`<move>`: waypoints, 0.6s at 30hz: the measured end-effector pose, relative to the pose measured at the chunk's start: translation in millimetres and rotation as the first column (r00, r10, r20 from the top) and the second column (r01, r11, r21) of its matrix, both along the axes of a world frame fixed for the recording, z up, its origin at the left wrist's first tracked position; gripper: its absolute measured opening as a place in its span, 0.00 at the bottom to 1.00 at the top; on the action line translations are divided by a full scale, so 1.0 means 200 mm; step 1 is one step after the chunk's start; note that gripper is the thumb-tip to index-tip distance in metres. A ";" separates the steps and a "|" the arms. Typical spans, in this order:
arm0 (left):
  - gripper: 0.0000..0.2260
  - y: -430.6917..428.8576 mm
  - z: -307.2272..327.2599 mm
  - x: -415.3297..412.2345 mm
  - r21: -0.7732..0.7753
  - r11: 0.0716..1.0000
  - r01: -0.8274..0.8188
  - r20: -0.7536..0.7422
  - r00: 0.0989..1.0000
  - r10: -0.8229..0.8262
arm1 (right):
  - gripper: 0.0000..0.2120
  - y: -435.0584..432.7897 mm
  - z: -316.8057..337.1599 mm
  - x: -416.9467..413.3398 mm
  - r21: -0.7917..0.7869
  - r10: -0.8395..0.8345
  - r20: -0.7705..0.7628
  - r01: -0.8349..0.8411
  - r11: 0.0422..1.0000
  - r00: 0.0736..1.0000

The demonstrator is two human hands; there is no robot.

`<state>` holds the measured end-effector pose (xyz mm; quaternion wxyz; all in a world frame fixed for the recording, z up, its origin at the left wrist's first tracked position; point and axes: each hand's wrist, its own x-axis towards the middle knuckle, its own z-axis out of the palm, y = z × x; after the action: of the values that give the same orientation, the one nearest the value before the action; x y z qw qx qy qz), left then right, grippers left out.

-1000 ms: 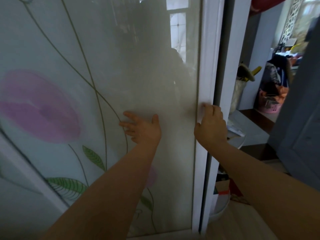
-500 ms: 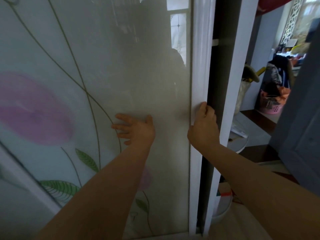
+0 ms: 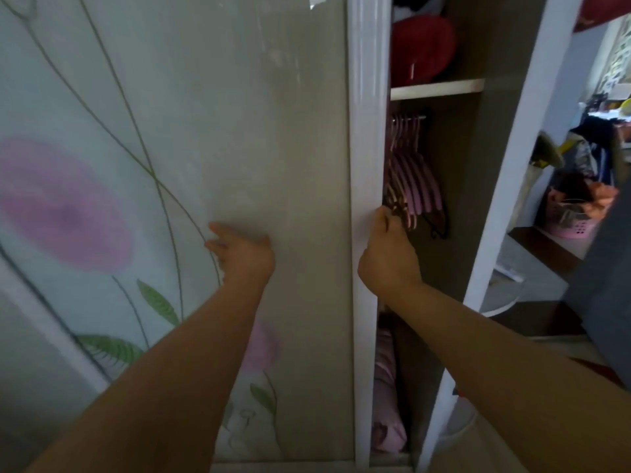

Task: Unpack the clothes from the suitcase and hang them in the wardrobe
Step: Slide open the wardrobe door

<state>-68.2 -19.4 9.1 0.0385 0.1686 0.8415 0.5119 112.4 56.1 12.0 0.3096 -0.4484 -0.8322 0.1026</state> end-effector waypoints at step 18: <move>0.29 -0.30 0.07 -0.20 0.031 0.994 0.101 -0.133 0.986 -0.096 | 0.35 -0.26 0.03 -0.46 -0.155 0.430 0.044 -0.419 0.894 0.902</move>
<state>-108.4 -79.7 23.4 0.0053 0.2440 0.8231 0.5128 20.3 3.3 17.4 0.2147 -0.2802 -0.9119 0.2093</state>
